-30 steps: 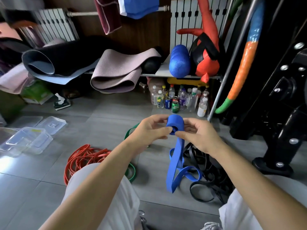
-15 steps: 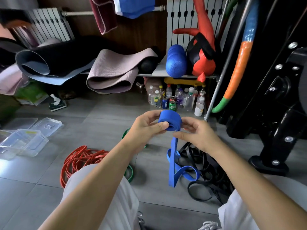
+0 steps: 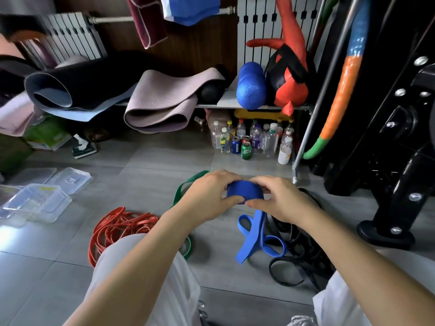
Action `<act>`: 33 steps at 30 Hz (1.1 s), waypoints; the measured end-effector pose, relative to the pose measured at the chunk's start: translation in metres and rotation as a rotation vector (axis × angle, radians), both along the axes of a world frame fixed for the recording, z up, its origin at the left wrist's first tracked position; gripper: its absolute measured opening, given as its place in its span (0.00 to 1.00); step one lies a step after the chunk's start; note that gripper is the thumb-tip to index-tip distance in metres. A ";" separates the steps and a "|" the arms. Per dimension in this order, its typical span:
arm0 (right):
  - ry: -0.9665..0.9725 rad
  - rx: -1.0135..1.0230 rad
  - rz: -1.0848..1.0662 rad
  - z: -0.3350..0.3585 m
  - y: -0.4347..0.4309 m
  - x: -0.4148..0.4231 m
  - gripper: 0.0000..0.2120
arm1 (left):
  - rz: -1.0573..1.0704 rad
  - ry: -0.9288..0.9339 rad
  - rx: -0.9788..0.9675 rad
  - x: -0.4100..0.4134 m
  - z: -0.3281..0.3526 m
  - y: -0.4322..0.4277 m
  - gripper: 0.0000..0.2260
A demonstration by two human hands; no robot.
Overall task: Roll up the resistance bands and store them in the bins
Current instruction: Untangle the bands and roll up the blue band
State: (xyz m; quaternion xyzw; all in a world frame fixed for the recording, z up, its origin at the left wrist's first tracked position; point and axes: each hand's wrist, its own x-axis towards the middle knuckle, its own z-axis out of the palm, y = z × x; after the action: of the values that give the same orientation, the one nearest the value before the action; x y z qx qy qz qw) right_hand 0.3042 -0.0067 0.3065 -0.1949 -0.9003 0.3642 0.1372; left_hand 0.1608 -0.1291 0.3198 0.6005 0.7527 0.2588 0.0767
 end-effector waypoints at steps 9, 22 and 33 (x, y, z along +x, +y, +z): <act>0.142 -0.158 0.020 0.002 0.005 0.000 0.17 | 0.071 -0.242 0.060 0.000 0.009 -0.008 0.13; 0.415 -0.472 -0.038 0.007 0.004 -0.009 0.17 | 0.012 -1.129 0.213 0.001 0.014 -0.003 0.15; 0.036 0.028 -0.025 -0.006 0.005 -0.008 0.17 | 0.156 -0.087 -0.081 -0.002 0.001 0.002 0.13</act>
State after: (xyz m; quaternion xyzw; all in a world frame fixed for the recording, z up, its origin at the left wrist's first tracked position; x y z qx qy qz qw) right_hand 0.2957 -0.0013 0.3009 -0.1976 -0.9002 0.3532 0.1606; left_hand 0.1587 -0.1266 0.3212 0.5245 0.8031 0.2591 0.1132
